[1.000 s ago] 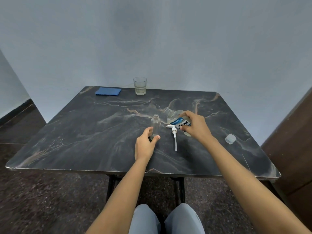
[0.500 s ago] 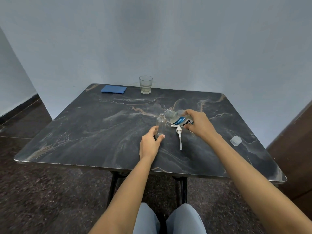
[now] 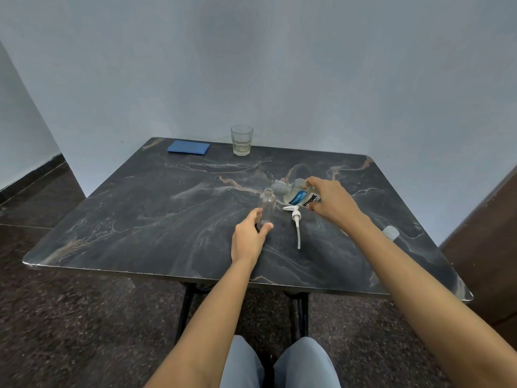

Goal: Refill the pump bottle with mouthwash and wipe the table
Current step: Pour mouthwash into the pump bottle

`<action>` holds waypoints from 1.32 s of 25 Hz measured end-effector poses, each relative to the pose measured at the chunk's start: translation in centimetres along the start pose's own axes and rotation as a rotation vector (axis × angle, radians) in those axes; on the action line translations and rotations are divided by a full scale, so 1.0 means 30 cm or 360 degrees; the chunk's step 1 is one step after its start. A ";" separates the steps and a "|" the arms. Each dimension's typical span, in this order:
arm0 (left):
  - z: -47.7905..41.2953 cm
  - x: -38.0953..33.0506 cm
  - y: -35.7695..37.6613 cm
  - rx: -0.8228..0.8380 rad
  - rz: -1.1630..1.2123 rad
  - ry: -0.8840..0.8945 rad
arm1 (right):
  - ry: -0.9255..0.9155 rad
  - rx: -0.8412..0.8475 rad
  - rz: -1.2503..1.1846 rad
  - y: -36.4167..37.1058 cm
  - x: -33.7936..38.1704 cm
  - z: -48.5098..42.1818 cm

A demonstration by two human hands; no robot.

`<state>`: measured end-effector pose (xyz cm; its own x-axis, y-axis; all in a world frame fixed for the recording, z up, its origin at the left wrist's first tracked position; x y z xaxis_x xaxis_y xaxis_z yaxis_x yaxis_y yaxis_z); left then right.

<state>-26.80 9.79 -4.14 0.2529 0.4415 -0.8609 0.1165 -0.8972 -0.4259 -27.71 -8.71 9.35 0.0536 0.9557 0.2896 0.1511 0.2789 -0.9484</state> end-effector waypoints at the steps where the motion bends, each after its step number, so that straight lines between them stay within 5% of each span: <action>1: 0.000 -0.001 0.000 -0.0001 0.0000 -0.0001 | -0.0007 -0.0002 0.0020 -0.002 0.002 -0.001; 33: 0.003 -0.007 -0.004 -0.0001 -0.0015 -0.0005 | -0.0038 -0.0042 0.0375 -0.038 0.033 -0.040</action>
<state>-26.94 9.82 -3.92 0.2487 0.4501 -0.8576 0.1192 -0.8930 -0.4341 -26.66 -8.20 10.88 0.0673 0.9961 0.0571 0.1629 0.0454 -0.9856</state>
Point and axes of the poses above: each hand's wrist, its own z-axis away from the middle knuckle, its own y-axis out of the palm, x = y × z, the point moved 8 cm from there along -z, towards the middle knuckle, and after that the axes turned 9 degrees about y, right-handed, at the moved point
